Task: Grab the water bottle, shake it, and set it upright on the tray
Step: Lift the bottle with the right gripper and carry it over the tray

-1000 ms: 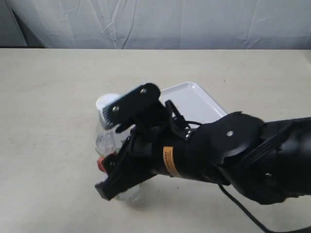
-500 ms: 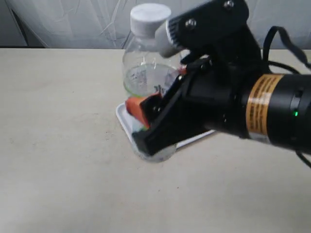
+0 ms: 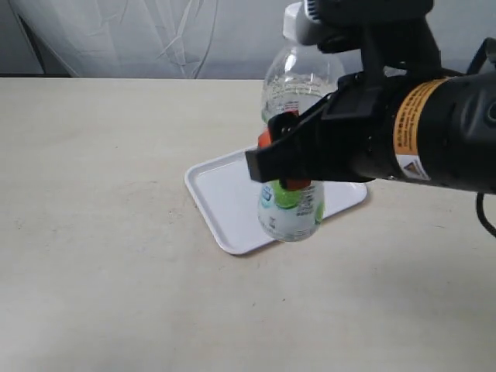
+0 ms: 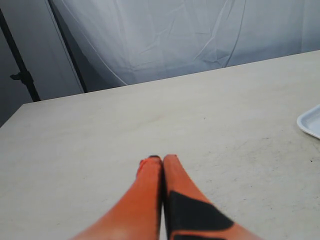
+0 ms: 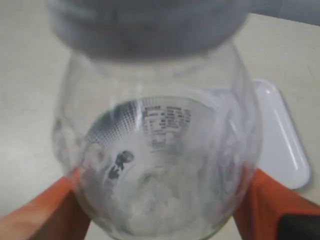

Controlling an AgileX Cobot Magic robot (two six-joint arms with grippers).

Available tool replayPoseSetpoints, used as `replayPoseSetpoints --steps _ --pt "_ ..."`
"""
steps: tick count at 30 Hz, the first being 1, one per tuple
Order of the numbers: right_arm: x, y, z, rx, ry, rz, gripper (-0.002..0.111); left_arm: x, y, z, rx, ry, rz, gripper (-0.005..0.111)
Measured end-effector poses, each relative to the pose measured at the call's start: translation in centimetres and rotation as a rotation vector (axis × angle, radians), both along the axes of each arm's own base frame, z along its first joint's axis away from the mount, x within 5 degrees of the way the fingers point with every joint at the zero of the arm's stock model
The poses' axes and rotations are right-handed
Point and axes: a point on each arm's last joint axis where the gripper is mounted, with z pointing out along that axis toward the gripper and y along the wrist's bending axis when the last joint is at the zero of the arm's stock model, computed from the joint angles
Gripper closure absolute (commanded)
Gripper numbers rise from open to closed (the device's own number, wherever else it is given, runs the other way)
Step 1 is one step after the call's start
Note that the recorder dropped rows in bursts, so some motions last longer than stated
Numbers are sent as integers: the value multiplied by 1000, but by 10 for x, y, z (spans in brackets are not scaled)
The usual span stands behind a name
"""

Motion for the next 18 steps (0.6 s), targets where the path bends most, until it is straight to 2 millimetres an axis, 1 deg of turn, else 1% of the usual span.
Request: replayPoseSetpoints --steps 3,4,5,7,9,11,14,16,18 --pt "-8 12 0 -9 -34 169 109 0 0 0 0 0 0 106" --pt "-9 14 1 1 -38 185 109 0 0 0 0 0 0 106" --pt "-8 15 2 11 -34 177 109 0 0 0 0 0 0 106" --pt "-3 12 0 7 -1 83 109 0 0 0 0 0 0 106" --pt "2 6 -6 -48 21 7 109 0 0 0 0 0 0 106" --pt "-1 7 -9 -76 29 50 109 0 0 0 0 0 0 106" --pt "-13 16 -1 -5 4 182 109 0 0 0 0 0 0 106" --pt "-16 19 9 57 -18 203 109 0 0 0 0 0 0 106" --pt "-14 18 14 73 -47 183 109 0 0 0 0 0 0 106"
